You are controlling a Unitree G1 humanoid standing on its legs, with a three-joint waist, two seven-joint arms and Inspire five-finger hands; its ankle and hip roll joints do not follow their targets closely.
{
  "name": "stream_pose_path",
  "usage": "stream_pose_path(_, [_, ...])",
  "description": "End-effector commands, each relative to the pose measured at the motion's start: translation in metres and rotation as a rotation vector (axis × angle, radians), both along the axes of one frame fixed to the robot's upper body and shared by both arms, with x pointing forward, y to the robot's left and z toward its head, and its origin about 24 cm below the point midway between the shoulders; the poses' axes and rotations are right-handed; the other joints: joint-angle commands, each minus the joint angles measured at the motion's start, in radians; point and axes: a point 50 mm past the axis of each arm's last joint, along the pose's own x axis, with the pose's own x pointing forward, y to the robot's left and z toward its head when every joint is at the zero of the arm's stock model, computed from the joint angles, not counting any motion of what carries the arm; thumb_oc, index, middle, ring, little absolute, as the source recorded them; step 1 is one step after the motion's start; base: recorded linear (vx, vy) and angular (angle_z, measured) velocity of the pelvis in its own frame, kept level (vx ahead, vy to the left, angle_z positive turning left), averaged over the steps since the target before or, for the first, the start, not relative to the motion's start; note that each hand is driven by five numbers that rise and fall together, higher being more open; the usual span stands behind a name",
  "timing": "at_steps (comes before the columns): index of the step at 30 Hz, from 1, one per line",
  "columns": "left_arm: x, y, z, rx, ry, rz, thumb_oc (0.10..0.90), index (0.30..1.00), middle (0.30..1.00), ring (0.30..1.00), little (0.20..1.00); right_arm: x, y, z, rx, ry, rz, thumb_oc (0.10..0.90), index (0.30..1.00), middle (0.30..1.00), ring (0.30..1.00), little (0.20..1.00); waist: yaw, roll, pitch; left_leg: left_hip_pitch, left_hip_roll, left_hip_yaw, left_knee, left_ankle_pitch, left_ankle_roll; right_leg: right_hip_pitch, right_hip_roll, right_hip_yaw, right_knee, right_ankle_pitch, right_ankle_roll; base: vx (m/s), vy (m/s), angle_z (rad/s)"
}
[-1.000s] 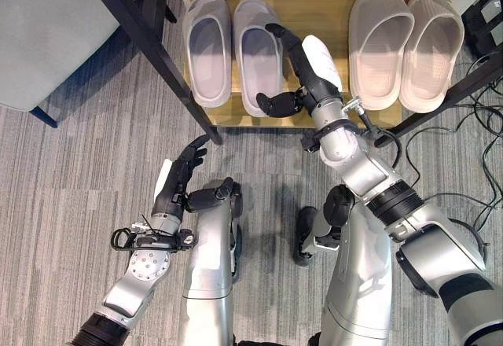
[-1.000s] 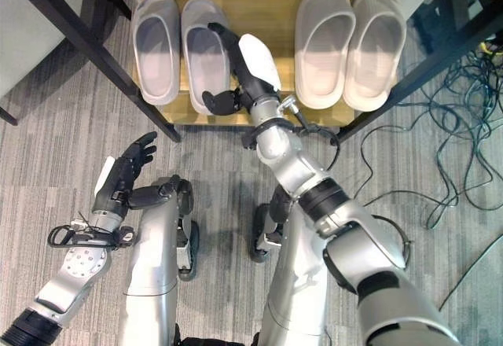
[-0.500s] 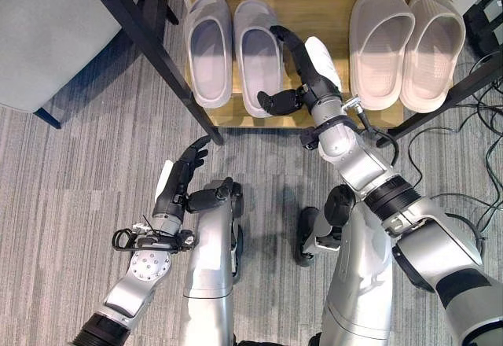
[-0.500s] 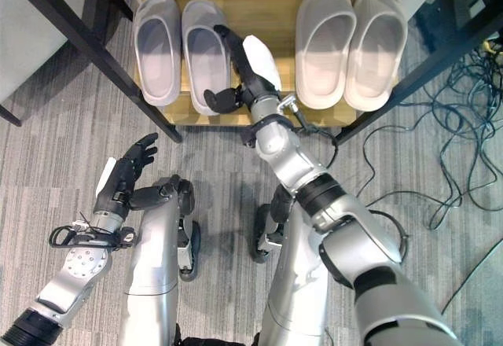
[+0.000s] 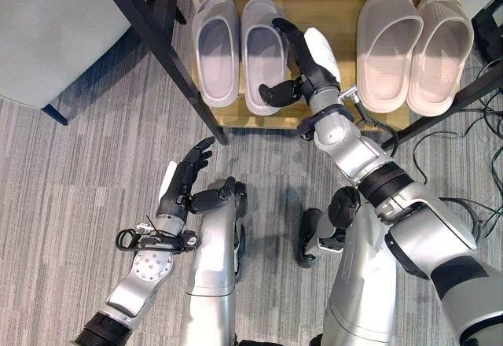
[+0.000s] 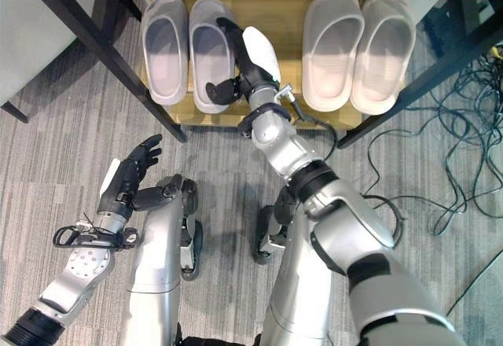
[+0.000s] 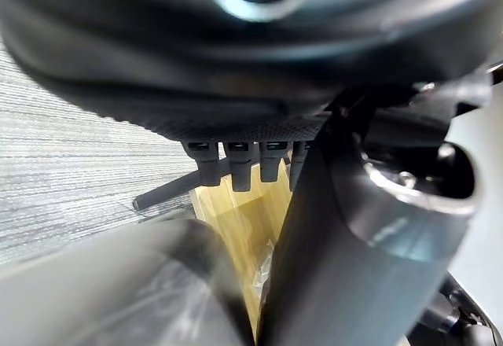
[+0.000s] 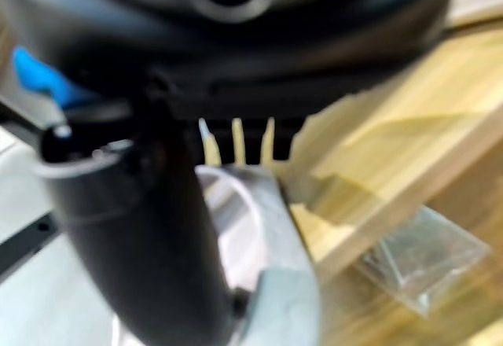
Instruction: Arrange the slippers neatly on the shoe rack.
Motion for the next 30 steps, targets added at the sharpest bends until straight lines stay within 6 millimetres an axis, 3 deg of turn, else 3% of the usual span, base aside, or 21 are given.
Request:
stream_pose_path(1, [-0.014,-0.016,0.006,-0.021,-0.056,-0.102,0.800,0.900,0.900,0.900,0.900,-0.018,0.042,0.073,0.017,-0.260,0.132,0.800,0.900,0.900,0.900,0.900,0.060,0.002,-0.037,-0.118,-0.052,-0.007,0.049,0.015,0.048,0.082,-0.040,0.060,0.236,-0.193,-0.052,0.00,0.000,0.00])
stream_pose_path(22, [-0.018,-0.014,0.002,-0.016,-0.039,-0.109,0.800,0.900,0.900,0.900,0.900,-0.010,0.028,0.079,-0.046,-0.274,0.050,0.800,0.900,0.900,0.900,0.900,0.063,0.004,-0.037,-0.118,-0.050,0.003,0.043,0.014,0.047,0.082,-0.045,0.075,0.243,-0.192,-0.047,0.00,0.000,0.00])
stream_pose_path(30, [-0.018,-0.011,0.002,-0.019,-0.040,-0.087,0.800,0.900,0.900,0.900,0.900,-0.026,0.021,0.098,0.012,-0.390,0.091,0.800,0.900,0.900,0.900,0.900,0.050,-0.003,-0.037,-0.118,-0.052,0.005,0.046,0.021,0.045,0.082,-0.043,0.076,0.246,-0.193,-0.050,0.00,0.000,0.00])
